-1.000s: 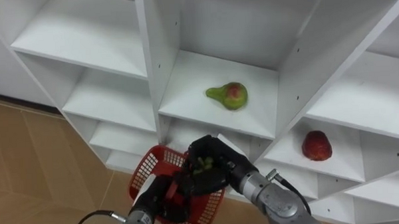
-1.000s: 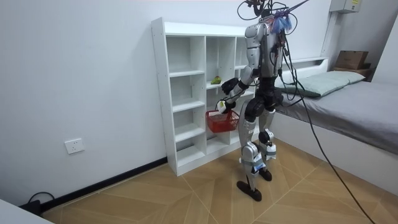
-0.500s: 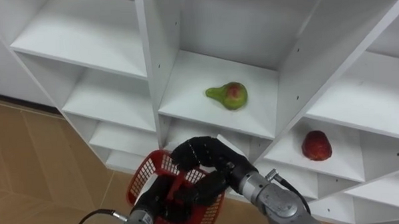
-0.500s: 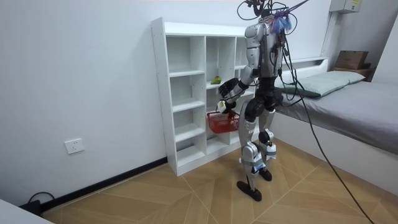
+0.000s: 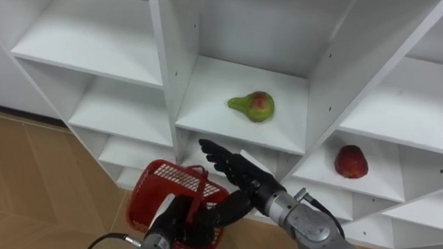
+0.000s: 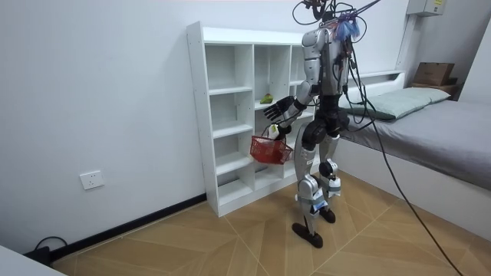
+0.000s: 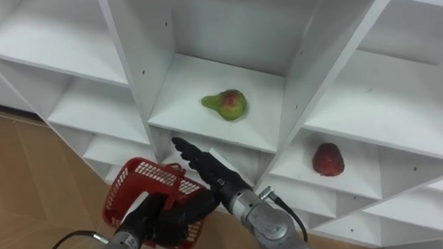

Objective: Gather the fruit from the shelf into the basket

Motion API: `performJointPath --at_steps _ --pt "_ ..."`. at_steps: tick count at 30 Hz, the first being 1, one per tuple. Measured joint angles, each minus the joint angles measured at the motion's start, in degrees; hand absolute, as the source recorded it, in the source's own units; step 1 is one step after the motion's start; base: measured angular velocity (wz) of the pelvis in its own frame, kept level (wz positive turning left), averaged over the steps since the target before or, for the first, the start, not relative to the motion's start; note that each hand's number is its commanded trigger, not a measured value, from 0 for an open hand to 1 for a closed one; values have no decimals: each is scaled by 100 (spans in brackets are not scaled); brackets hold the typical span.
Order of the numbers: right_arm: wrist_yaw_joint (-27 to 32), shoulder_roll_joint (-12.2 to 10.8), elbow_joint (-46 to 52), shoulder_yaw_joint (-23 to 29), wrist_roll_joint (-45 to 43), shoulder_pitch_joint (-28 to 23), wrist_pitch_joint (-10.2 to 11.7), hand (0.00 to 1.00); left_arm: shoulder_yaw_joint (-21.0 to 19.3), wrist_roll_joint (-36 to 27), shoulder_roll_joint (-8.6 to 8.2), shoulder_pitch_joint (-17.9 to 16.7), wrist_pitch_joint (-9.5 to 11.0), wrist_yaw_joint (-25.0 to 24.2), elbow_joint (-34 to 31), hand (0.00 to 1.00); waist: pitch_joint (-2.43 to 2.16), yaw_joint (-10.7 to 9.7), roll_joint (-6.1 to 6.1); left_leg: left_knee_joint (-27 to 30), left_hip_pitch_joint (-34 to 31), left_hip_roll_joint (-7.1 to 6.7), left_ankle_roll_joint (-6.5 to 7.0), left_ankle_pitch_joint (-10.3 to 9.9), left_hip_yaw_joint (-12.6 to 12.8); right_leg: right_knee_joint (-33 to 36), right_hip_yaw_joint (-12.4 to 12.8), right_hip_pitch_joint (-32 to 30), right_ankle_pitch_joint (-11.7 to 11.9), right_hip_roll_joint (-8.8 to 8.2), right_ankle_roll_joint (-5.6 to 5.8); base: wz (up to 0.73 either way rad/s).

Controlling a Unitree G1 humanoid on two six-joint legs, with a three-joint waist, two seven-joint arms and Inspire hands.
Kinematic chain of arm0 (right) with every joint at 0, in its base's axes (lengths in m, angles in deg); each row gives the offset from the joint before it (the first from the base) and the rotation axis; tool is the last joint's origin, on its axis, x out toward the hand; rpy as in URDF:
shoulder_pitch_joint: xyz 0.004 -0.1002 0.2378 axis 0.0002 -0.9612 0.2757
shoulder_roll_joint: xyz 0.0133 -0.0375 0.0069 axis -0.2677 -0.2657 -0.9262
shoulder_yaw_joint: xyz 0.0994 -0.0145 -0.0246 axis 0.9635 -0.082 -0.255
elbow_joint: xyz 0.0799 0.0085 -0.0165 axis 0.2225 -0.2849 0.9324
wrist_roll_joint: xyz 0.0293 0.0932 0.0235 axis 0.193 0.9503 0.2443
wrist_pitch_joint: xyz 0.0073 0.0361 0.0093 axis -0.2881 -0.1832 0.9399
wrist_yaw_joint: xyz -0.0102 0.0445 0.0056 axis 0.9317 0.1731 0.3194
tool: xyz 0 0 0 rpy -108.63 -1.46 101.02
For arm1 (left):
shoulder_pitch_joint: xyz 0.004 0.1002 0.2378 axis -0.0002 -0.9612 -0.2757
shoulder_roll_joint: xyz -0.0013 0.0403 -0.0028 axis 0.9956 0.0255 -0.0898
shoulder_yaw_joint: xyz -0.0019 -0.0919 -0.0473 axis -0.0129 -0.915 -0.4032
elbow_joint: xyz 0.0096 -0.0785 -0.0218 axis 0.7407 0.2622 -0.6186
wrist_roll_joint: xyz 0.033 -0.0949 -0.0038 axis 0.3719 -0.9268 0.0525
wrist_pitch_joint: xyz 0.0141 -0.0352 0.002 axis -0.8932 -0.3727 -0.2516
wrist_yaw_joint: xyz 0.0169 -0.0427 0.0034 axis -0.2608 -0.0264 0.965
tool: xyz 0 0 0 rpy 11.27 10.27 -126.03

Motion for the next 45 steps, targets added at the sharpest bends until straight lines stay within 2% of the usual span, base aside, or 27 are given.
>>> performJointPath --at_steps 19,25,27,32,34,38,45 --pt "-16 0 -11 -4 -1 -2 0 0 -14 1 5 0 2 13 23 100 1 1 4 -1 1 0 0 0 0 2 0 0 0 0 0 0" --pt "63 -1 -8 -3 -78 -5 0 0 -46 2 98 -6 12 37 336 100 0 20 13 -33 22 3 0 0 3 2 16 0 0 12 0 0" --pt "79 43 16 -2 -72 -24 2 0 -61 4 139 -22 15 37 581 100 -6 36 37 -61 45 5 0 0 3 -5 15 10 0 15 0 0" --pt "148 86 79 -18 -145 -78 4 0 -100 7 257 -139 16 37 710 100 -26 46 106 -94 125 4 -2 3 5 -67 20 75 0 23 0 0" --pt "172 126 270 -17 -297 -165 9 0 -192 6 254 -229 22 36 706 100 -56 46 161 -105 169 4 -2 3 4 -71 19 120 0 23 0 0" --pt "188 197 373 -11 -454 -197 116 0 -389 6 253 -358 24 33 618 100 -70 54 255 -164 293 6 2 6 25 -84 24 215 -2 23 4 -1" --pt "302 317 745 27 -1252 -238 125 0 -679 7 256 -433 76 39 348 100 -72 60 252 -306 360 -10 2 81 88 -71 153 213 -3 20 3 -4"
